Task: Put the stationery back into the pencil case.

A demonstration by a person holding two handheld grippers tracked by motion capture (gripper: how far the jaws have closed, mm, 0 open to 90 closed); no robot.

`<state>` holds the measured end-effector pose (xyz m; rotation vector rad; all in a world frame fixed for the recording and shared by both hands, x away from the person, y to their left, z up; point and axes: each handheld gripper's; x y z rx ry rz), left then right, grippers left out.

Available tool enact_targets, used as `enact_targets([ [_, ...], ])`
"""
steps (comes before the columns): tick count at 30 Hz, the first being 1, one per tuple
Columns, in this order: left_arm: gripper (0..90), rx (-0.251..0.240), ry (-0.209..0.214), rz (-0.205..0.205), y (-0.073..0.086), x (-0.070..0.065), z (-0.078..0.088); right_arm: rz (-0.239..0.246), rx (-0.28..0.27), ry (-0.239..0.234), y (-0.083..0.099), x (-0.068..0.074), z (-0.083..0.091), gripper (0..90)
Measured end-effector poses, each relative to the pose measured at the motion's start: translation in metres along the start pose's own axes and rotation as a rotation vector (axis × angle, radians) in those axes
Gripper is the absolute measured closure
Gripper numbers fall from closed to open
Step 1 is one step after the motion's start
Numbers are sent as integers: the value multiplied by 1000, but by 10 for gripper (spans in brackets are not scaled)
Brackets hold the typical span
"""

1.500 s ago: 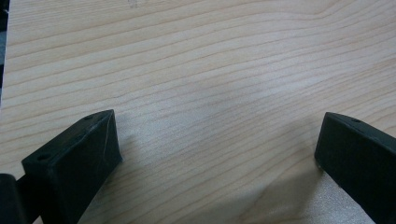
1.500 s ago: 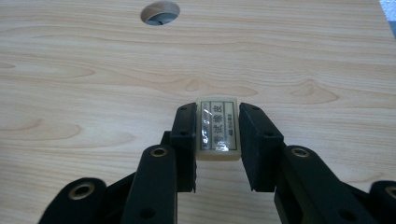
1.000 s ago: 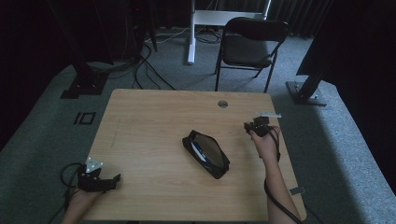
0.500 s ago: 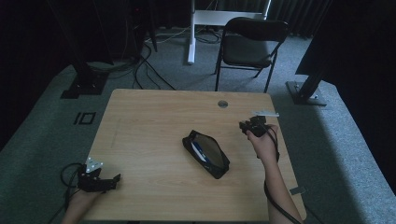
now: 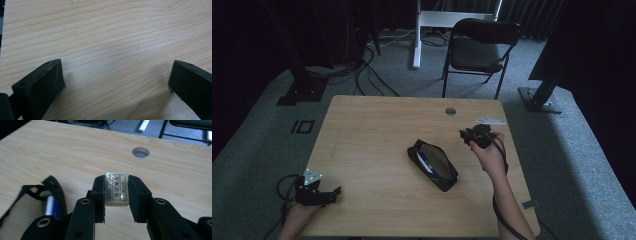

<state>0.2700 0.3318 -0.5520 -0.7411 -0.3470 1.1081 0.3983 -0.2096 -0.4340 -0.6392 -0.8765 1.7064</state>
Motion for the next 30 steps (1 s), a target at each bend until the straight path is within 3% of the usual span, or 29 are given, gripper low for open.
enact_targets([
  [8,1,0,0,0,0,0,0,28,-25,-37,-3,17,10,684],
  [30,1,-1,0,0,0,0,0,108,-32,-144,1,57,23,684],
])
Point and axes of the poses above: each handheld gripper's, and its own axes: z roughly backward along the jaws, y roughly out of its underside, x roughly to its left, and after that the axes turned 9 degrees about y, right-handed
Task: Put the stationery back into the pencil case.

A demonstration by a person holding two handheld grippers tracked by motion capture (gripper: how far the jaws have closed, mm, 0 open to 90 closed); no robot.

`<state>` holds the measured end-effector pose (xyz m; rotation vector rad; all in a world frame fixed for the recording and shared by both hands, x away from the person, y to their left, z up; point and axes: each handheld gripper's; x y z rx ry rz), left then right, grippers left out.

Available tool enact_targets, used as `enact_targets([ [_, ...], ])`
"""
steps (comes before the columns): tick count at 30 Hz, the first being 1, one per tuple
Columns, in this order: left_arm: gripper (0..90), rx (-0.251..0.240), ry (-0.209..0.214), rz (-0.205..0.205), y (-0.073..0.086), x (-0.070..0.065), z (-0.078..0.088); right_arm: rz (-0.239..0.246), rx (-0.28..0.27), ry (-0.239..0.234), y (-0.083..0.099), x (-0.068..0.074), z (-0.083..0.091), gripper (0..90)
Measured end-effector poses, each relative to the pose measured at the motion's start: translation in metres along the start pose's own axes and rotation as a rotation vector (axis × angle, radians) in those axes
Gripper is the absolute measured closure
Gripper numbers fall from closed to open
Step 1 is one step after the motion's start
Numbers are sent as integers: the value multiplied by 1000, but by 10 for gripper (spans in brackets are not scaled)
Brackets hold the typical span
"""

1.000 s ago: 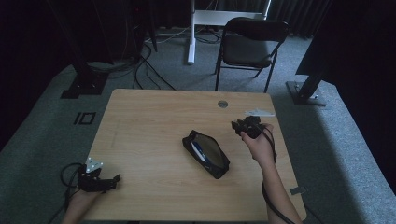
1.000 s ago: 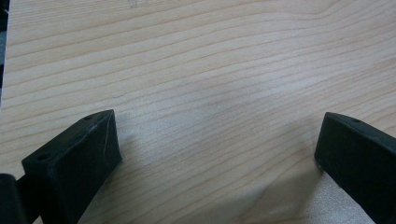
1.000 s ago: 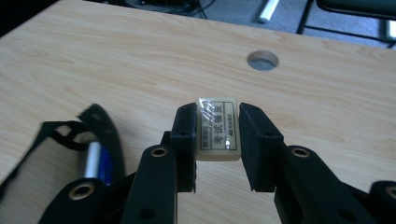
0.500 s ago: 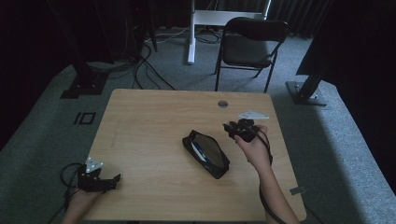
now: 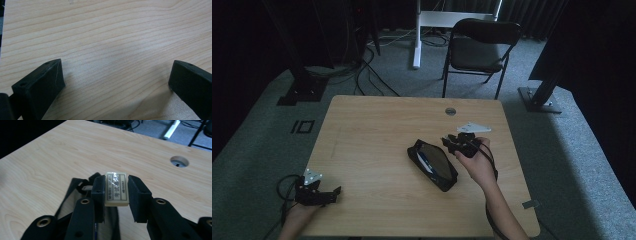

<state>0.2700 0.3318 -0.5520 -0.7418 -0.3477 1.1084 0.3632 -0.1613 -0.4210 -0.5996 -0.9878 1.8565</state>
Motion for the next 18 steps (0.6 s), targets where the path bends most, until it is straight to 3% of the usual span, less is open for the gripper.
enact_targets([
  [11,1,1,0,-1,0,0,0,27,27,-41,10,18,-10,683],
  [18,1,1,0,-1,0,0,0,40,83,-62,22,26,-24,683],
])
Point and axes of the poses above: each handheld gripper's, and its own axes: z roughly backward along the jaws, y roughly out of its underside, x roughly to its left, and after that the axes turned 9 degrees about y, right-handed
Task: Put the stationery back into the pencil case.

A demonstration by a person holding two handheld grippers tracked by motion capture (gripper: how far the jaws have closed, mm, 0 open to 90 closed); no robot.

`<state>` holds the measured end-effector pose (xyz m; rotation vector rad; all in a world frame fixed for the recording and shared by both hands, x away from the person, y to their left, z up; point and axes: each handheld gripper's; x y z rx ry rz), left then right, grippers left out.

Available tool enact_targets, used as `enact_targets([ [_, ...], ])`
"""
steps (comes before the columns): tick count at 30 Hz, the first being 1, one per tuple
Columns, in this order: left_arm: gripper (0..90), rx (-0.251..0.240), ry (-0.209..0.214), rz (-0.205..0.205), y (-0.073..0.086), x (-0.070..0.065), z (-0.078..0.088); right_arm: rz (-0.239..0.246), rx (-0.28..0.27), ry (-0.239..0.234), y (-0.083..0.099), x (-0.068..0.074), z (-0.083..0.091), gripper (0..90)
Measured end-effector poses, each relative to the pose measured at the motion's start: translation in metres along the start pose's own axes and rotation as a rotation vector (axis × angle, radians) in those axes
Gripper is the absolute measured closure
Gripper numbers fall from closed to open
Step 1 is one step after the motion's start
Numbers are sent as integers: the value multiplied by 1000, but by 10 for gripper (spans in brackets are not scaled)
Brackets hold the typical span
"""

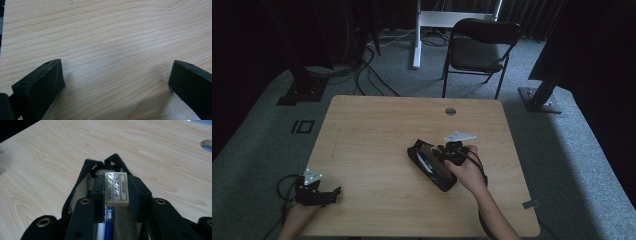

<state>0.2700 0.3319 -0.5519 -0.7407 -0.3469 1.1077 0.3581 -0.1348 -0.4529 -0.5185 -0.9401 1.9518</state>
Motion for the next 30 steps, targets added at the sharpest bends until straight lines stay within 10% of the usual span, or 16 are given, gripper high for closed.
enact_targets([
  [30,1,0,0,1,0,0,0,69,127,-1,1,19,-51,683],
])
Point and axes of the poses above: each handheld gripper's, and its own axes: z roughly backward along the jaws, y roughly out of its underside, x roughly to its left, and after that the axes turned 9 degrees about y, right-handed
